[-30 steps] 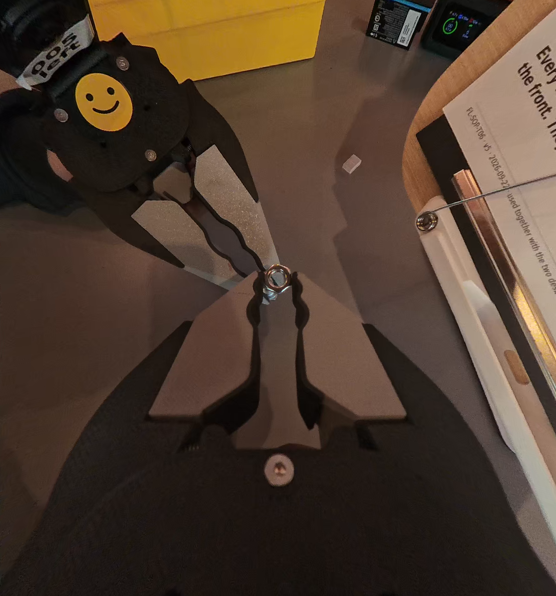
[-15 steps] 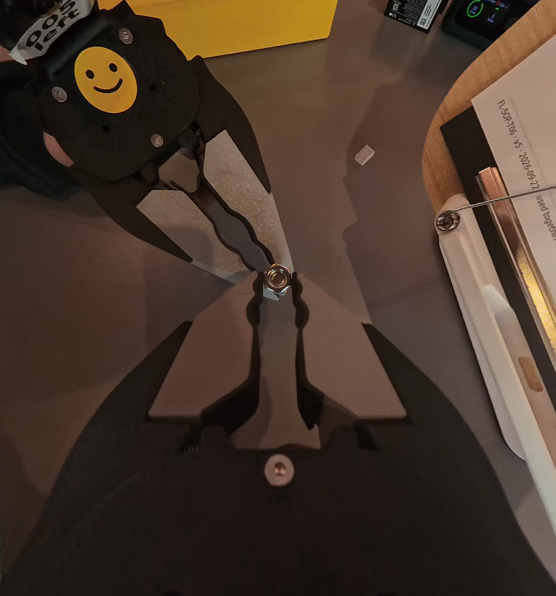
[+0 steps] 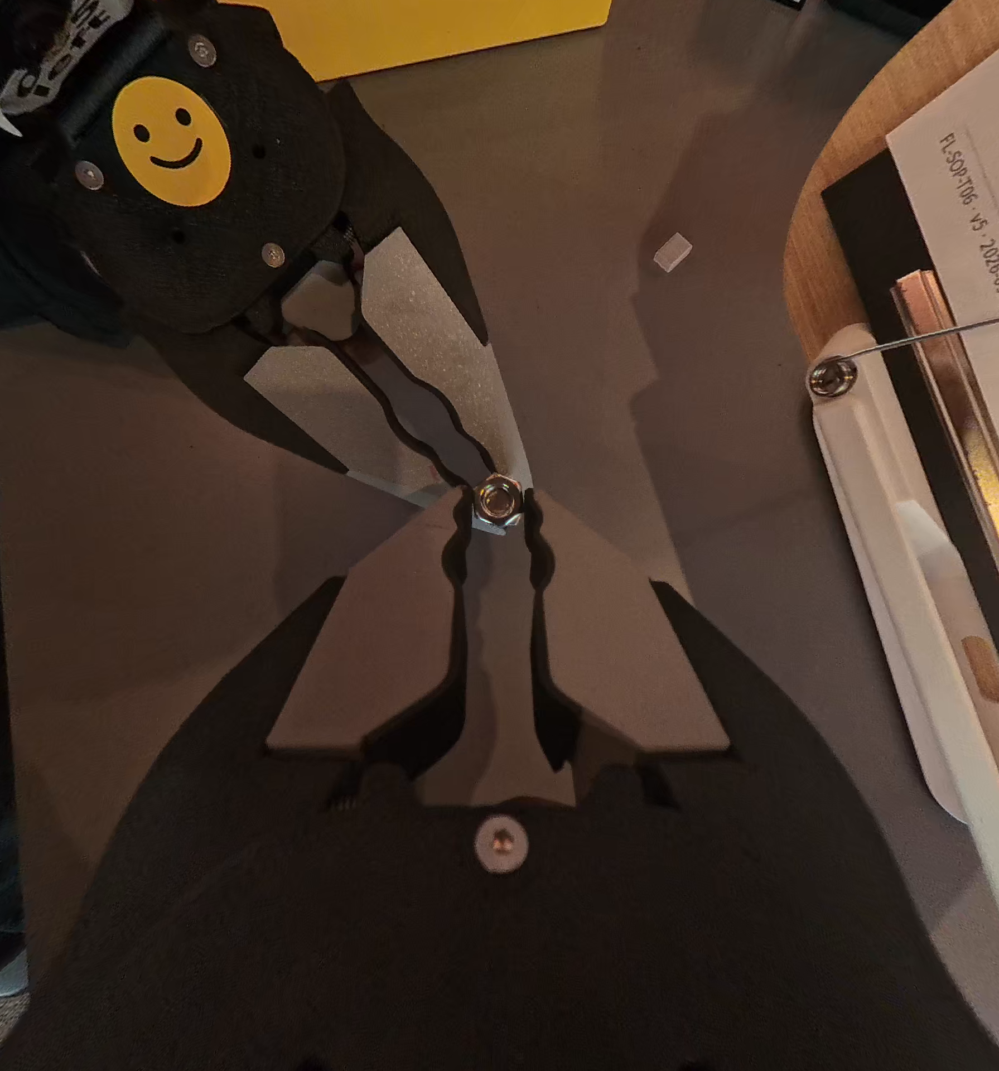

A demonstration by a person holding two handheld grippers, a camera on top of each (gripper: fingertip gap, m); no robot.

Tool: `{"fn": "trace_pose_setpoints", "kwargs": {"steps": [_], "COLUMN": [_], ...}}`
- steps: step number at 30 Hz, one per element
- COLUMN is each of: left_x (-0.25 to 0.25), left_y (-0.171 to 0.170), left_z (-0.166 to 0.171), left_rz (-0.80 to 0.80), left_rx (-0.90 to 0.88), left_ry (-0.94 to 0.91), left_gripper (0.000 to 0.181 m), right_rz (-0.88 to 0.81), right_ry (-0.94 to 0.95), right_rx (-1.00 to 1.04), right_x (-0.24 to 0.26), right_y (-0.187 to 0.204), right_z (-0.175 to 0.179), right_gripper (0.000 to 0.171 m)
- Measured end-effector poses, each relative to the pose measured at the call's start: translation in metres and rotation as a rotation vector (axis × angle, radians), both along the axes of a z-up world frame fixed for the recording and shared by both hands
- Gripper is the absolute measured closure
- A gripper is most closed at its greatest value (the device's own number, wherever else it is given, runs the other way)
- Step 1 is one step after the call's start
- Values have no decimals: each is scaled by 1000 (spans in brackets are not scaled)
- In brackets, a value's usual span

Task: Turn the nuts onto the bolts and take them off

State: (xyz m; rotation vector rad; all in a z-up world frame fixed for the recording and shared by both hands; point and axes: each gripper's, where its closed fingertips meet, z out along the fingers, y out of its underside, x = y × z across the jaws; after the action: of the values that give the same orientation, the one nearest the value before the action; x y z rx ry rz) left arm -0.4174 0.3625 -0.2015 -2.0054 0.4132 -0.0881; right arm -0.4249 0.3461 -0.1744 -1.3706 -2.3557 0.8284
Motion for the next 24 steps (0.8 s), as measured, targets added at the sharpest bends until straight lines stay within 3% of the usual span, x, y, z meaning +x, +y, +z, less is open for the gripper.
{"fn": "trace_pose_setpoints", "kwargs": {"steps": [10,15,18,21,24], "left_x": [-4,-3,-1,-9,-13], "left_y": [0,0,1,1,1], "left_z": [-2,2,3,1,1], "left_rz": [20,9,7,35,48], "left_rx": [-16,4,11,3,0], "left_ry": [-9,-38,-53,-31,-36], "left_gripper": [174,174,174,174,174], "right_rz": [-15,-14,-34,-79,-231], "right_ry": [2,65,70,67,102], "right_rx": [9,-74,-128,-122,-24], "right_x": [-2,-2,-2,1,5], "right_y": [1,1,5,16,55], "right_z": [-2,14,16,15,13], "right_gripper": [155,148,158,154,151]}}
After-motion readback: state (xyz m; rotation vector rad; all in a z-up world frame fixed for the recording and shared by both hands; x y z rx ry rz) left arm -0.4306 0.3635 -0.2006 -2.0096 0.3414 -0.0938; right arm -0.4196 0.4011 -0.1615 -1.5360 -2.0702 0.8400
